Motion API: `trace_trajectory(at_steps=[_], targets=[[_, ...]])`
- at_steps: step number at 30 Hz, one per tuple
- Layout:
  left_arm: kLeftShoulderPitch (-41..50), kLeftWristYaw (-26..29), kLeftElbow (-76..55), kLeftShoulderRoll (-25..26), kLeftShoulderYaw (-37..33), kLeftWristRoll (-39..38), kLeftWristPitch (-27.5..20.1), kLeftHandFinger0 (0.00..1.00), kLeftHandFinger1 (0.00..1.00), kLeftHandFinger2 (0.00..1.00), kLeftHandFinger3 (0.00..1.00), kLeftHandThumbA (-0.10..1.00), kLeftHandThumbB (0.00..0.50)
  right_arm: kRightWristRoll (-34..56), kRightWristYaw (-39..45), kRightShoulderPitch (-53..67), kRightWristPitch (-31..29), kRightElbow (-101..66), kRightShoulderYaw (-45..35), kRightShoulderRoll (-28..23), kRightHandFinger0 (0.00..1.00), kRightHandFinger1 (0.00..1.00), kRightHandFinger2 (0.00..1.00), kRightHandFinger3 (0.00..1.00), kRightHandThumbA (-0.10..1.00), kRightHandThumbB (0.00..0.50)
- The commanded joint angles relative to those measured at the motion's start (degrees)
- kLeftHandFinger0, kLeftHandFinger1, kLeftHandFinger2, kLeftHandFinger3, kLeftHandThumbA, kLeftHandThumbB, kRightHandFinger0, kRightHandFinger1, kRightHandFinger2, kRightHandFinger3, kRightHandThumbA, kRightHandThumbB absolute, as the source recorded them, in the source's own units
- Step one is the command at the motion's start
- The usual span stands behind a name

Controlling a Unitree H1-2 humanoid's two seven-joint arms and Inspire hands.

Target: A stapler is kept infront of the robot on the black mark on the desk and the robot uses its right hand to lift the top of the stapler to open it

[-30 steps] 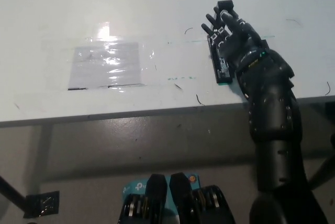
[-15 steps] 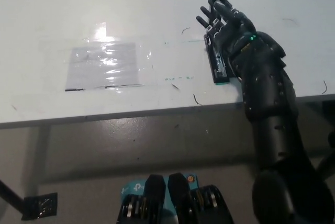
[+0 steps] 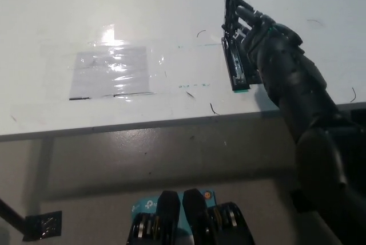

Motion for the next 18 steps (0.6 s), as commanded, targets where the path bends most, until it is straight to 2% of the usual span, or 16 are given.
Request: trace_trajectory(at_steps=[1, 3, 7, 10, 12, 16, 17, 18], targets=[[0.25, -0.06, -0.13, 0.74, 0.29, -0.43, -1.63, 0.54, 0.59, 0.71, 0.88, 0.34, 0.168, -2.40, 3.97, -6.99, -7.12, 0.99, 0.39, -0.09, 0.42, 0.54, 0.65, 0.85, 0.21, 0.000], [0.13, -0.04, 0.08, 0.89, 0.20, -0.20, -1.77, 0.53, 0.58, 0.71, 0.87, 0.34, 0.180, -2.63, 3.89, -7.32, -7.23, 1.37, 0.24, -0.04, 0.41, 0.53, 0.65, 0.84, 0.21, 0.000], [0.82, -0.42, -0.88, 0.68, 0.22, -0.52, -1.85, 0.51, 0.55, 0.68, 0.85, 0.33, 0.146, -2.69, 4.78, -6.45, -6.84, 0.40, -0.13, 0.54, 0.42, 0.55, 0.66, 0.84, 0.20, 0.000], [0.72, -0.29, -0.98, 0.64, 0.20, -0.59, -1.53, 0.51, 0.55, 0.69, 0.87, 0.34, 0.166, -3.22, 4.64, -5.42, -6.22, -0.56, -0.09, 0.43, 0.41, 0.51, 0.57, 0.80, 0.19, 0.000], [0.69, 0.52, -1.56, 0.55, 0.17, -0.17, -0.61, 0.52, 0.56, 0.72, 0.89, 0.34, 0.164, -3.50, 4.69, -4.58, -5.64, -1.69, 0.10, 0.38, 0.40, 0.52, 0.59, 0.80, 0.19, 0.000], [0.69, 0.21, -2.20, 0.42, 0.49, -0.82, -1.17, 0.51, 0.56, 0.70, 0.85, 0.35, 0.189, -3.91, 4.37, -1.31, -2.91, -7.46, 0.59, 0.88, 0.39, 0.54, 0.63, 0.82, 0.17, 0.000], [0.71, 0.41, -2.45, 0.38, 0.50, -0.79, -0.79, 0.50, 0.55, 0.70, 0.84, 0.35, 0.180, -4.05, 4.31, -0.52, -2.22, -8.79, 0.79, 0.98, 0.40, 0.54, 0.64, 0.83, 0.17, 0.000], [0.53, 0.35, -2.22, 0.56, 0.42, -0.55, -1.04, 0.52, 0.57, 0.72, 0.86, 0.35, 0.159, -4.06, 4.22, 3.54, 1.33, -15.78, 1.35, 1.55, 0.44, 0.56, 0.67, 0.85, 0.17, 0.000]])
